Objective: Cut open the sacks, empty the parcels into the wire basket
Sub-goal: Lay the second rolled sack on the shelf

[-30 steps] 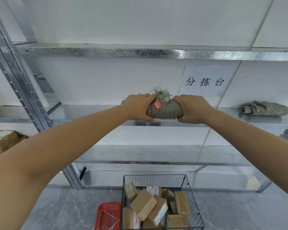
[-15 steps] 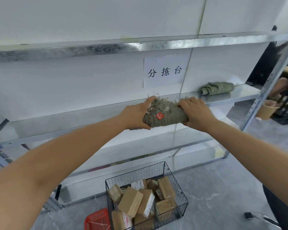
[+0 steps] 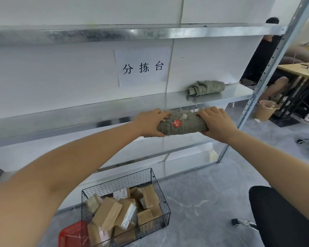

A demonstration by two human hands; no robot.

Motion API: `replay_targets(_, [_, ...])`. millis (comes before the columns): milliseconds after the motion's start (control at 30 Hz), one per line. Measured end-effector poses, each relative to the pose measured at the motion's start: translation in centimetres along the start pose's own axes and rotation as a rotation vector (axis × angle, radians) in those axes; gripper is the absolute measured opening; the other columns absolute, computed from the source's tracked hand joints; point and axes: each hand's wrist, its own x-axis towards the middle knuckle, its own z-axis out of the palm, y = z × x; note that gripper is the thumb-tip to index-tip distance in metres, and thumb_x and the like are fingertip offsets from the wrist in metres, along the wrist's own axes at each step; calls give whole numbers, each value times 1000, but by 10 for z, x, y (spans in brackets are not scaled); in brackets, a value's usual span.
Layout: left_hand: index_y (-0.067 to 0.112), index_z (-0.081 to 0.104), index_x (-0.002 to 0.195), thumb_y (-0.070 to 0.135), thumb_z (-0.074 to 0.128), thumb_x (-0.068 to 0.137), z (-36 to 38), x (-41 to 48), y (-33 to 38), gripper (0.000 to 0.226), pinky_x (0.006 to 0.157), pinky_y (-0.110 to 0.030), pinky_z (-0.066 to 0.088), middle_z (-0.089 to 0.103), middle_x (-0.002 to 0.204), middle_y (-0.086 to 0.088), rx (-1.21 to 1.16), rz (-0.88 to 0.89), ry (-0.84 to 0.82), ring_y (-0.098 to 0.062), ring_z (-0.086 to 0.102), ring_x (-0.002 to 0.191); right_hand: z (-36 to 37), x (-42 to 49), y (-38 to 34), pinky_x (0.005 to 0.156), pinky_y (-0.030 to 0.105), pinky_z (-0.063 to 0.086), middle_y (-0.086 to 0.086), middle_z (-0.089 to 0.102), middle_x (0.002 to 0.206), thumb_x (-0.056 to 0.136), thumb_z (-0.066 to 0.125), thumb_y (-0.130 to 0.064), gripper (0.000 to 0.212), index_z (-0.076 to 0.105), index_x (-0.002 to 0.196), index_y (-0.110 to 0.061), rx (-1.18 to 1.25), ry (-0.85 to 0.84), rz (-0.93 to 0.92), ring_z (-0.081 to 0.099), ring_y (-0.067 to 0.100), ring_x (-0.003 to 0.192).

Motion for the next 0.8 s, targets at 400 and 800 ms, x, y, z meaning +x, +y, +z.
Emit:
replay_targets(400, [26, 23, 142, 43, 68, 76, 24, 123, 72, 82, 89, -34, 42, 45, 135, -1, -92, -63, 8, -21, 46, 122, 31, 3, 145, 95, 45, 37, 8, 55, 124, 75, 70, -28, 55, 50, 124, -13, 30, -111, 26, 47, 32, 116])
replay_targets(800, [25, 24, 142, 43, 68, 76, 58, 302, 47, 82, 89, -33, 43, 46, 134, -1, -110, -89, -11, -21, 47, 120, 99, 110, 277, 99, 37, 35, 5, 44, 135, 84, 57, -48, 62, 37, 133, -16, -111, -225, -1, 42, 26, 125])
